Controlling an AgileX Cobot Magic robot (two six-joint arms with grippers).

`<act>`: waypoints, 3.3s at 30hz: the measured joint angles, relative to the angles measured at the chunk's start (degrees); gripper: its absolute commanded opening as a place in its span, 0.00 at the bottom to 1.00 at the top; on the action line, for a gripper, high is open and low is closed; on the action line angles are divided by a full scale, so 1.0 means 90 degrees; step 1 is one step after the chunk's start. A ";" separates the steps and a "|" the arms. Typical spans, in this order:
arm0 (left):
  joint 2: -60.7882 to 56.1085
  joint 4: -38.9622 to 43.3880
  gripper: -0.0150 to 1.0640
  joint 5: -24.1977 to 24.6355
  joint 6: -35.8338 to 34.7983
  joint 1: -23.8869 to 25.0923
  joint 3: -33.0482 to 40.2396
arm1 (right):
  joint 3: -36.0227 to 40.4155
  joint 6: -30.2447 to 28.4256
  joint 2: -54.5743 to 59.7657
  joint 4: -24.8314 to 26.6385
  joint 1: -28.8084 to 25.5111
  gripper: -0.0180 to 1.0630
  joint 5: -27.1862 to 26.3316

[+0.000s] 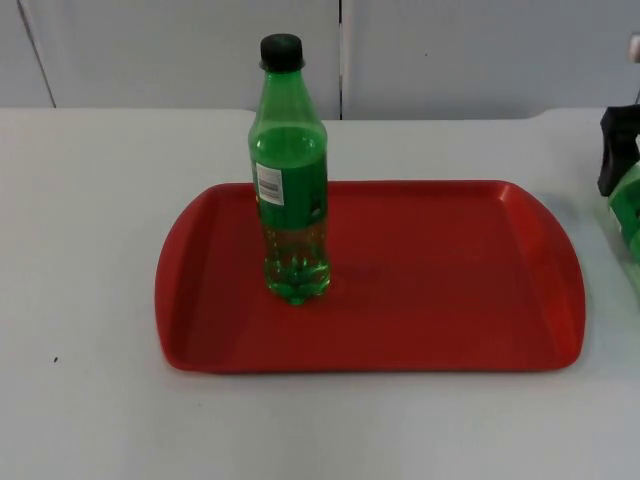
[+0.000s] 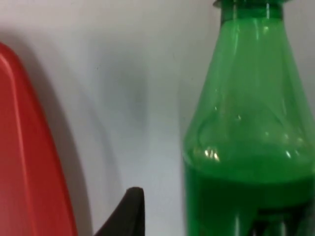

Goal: Place the bottle upright on the tray.

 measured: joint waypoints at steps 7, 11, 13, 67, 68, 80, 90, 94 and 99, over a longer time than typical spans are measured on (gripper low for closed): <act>0.0000 0.0000 0.99 0.0000 0.0000 0.0000 0.0000 | 0.0000 0.0000 0.0311 0.0012 0.0064 0.95 -0.0290; 0.0000 0.0000 0.99 0.0000 0.0000 0.0000 0.0000 | 0.0000 0.0000 0.0501 0.0010 0.0089 0.95 -0.0448; 0.0000 0.0000 0.99 0.0000 0.0000 0.0000 0.0000 | 0.0000 0.0000 0.0517 0.0010 0.0089 0.95 -0.0464; 0.0000 0.0000 0.99 0.0000 0.0000 0.0000 0.0000 | -0.0017 -0.0056 0.0478 -0.0134 0.0104 0.02 -0.0314; 0.0000 0.0000 0.99 0.0000 0.0000 0.0000 0.0000 | -0.0017 -0.0056 0.0478 -0.0134 0.0104 0.02 -0.0314; 0.0000 0.0000 0.99 0.0000 0.0000 0.0000 0.0000 | -0.0017 -0.0653 -0.1245 -0.0134 0.0104 0.02 -0.0236; 0.0000 0.0000 0.99 0.0000 0.0000 0.0000 0.0000 | 0.0151 -0.1680 -0.3113 0.0639 0.0202 0.02 -0.1287; 0.0000 0.0000 0.99 0.0000 0.0000 0.0000 0.0000 | 0.0733 -0.1987 -0.3712 0.0679 0.0443 0.02 -0.2010; 0.0000 0.0000 0.99 0.0000 0.0000 0.0000 0.0000 | 0.2192 -0.2225 -0.4498 0.0748 0.0859 0.02 -0.3756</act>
